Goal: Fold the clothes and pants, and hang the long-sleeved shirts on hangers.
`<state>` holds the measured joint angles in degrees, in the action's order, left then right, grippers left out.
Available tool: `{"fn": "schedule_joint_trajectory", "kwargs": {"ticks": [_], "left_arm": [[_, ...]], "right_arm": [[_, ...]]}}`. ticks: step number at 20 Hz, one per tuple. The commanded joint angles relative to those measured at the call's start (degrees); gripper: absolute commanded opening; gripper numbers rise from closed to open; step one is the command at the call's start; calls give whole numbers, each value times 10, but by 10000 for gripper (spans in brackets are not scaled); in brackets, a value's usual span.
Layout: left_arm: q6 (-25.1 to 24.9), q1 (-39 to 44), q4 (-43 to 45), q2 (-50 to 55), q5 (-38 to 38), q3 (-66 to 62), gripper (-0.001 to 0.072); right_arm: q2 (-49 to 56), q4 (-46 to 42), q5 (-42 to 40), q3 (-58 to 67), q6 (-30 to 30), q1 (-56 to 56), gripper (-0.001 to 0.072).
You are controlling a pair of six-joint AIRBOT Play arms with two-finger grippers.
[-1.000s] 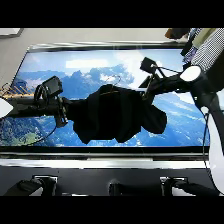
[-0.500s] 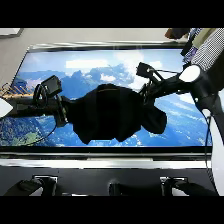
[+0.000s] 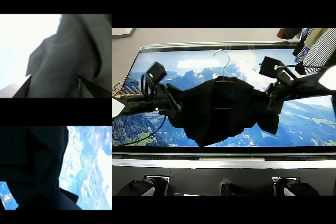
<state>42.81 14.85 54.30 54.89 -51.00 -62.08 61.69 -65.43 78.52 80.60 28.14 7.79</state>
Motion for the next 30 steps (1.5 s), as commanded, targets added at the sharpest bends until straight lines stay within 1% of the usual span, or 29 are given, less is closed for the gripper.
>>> {"fn": "schedule_joint_trajectory", "kwargs": {"ticks": [1, 3, 5, 7, 9, 11, 12, 13, 14, 15, 16, 18, 21, 23, 25, 30], "left_arm": [[181, -9, 1, -2, 108, 0, 635], [257, -14, 1, -8, 141, 0, 635], [314, -16, 1, -19, 173, 0, 635], [355, -16, 0, -32, 211, 0, 635], [388, -16, 1, -45, 235, 0, 635], [398, -16, 0, -54, 234, 0, 634], [398, -15, 0, -57, 234, 0, 634], [403, -15, 0, -60, 234, 0, 635], [404, -15, 0, -62, 234, 0, 635], [404, -15, 0, -62, 234, 0, 634], [404, -15, -1, -62, 234, 0, 634], [404, -15, -4, -62, 233, 0, 634], [404, -15, -4, -61, 229, 0, 634], [404, -15, -4, -61, 225, 0, 634], [404, -15, -3, -61, 220, 0, 634], [404, -15, -3, -61, 219, 0, 634]], "right_arm": [[-45, -76, 6, 0, 108, 0, 23], [-70, -140, -3, 0, 197, 0, 23], [-101, -210, -7, 0, 277, 0, 24], [-132, -256, -5, 0, 328, 0, 25], [-169, -261, -5, 0, 353, 0, 26], [-205, -280, -6, 0, 383, 0, 25], [-221, -328, -8, 0, 424, 0, 25], [-233, -405, -12, 0, 497, 0, 25], [-243, -503, -10, 0, 580, 0, 25], [-248, -584, 0, 2, 641, 0, 25], [-250, -651, 21, 11, 681, 0, 24], [-248, -726, 56, 37, 724, 0, 24], [-226, -831, 104, 78, 812, 0, 24], [-198, -860, 118, 101, 824, -12, 24], [-158, -851, 108, 127, 836, -72, 24], [-63, -742, 24, 234, 841, -263, 24]]}}
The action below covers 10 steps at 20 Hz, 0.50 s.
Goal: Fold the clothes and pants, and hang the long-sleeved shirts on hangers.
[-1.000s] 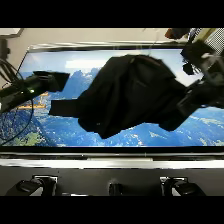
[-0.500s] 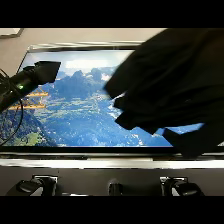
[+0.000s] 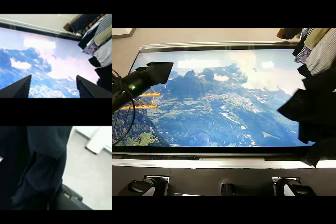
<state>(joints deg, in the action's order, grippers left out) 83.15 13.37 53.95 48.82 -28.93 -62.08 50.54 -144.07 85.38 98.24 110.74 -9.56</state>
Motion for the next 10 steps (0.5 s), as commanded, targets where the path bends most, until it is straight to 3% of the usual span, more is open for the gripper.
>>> {"fn": "schedule_joint_trajectory", "kwargs": {"ticks": [1, 6, 10], "left_arm": [[0, 0, 0, 0, -2, 0, 634], [0, 0, 0, 1, -2, 0, 634], [0, 0, 0, 1, -2, 0, 634]], "right_arm": [[66, 49, -59, 86, 29, -116, 24], [133, 49, -132, 188, 60, -168, 24], [153, -14, -186, 191, 110, -168, 24]]}}
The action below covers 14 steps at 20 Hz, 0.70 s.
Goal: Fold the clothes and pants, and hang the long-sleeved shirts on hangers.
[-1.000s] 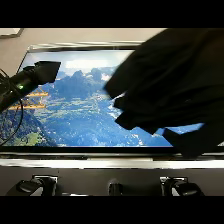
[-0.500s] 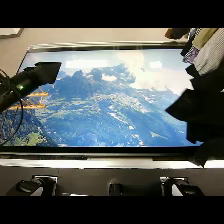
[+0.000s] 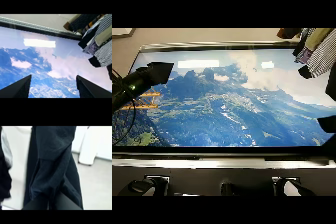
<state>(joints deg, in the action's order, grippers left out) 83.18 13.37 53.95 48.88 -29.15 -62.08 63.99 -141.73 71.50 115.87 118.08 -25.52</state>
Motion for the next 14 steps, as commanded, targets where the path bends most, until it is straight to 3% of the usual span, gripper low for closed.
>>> {"fn": "schedule_joint_trajectory", "kwargs": {"ticks": [1, 7, 14], "left_arm": [[0, 0, 0, 0, 0, 0, 633], [0, 0, 0, 0, 0, 0, 633], [0, -1, 0, 2, 0, 0, 633]], "right_arm": [[22, -47, -57, 15, 44, -8, 24], [45, -33, -83, 15, 72, -78, 24], [45, 126, -147, 15, 88, -251, 24]]}}
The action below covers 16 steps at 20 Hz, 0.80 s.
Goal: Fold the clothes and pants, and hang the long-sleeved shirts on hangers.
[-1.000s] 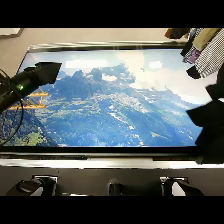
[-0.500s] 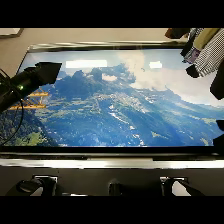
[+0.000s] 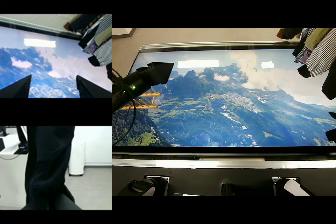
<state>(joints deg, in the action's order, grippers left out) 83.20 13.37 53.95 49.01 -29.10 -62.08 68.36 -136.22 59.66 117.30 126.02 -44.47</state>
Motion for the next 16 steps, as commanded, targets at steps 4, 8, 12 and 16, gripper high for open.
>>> {"fn": "schedule_joint_trajectory", "kwargs": {"ticks": [4, 8, 12, 16], "left_arm": [[0, 0, 0, 2, 0, 0, 633], [11, -1, 0, 2, 0, 0, 633], [15, -1, 0, 2, 0, 0, 633], [27, -1, 0, -3, 0, 0, 634]], "right_arm": [[12, 155, -14, -1, 6, -119, 24], [15, 183, 0, -3, -11, -123, 26], [7, 208, 15, -2, -26, -123, 294], [-59, 183, -4, -2, -26, -123, 684]]}}
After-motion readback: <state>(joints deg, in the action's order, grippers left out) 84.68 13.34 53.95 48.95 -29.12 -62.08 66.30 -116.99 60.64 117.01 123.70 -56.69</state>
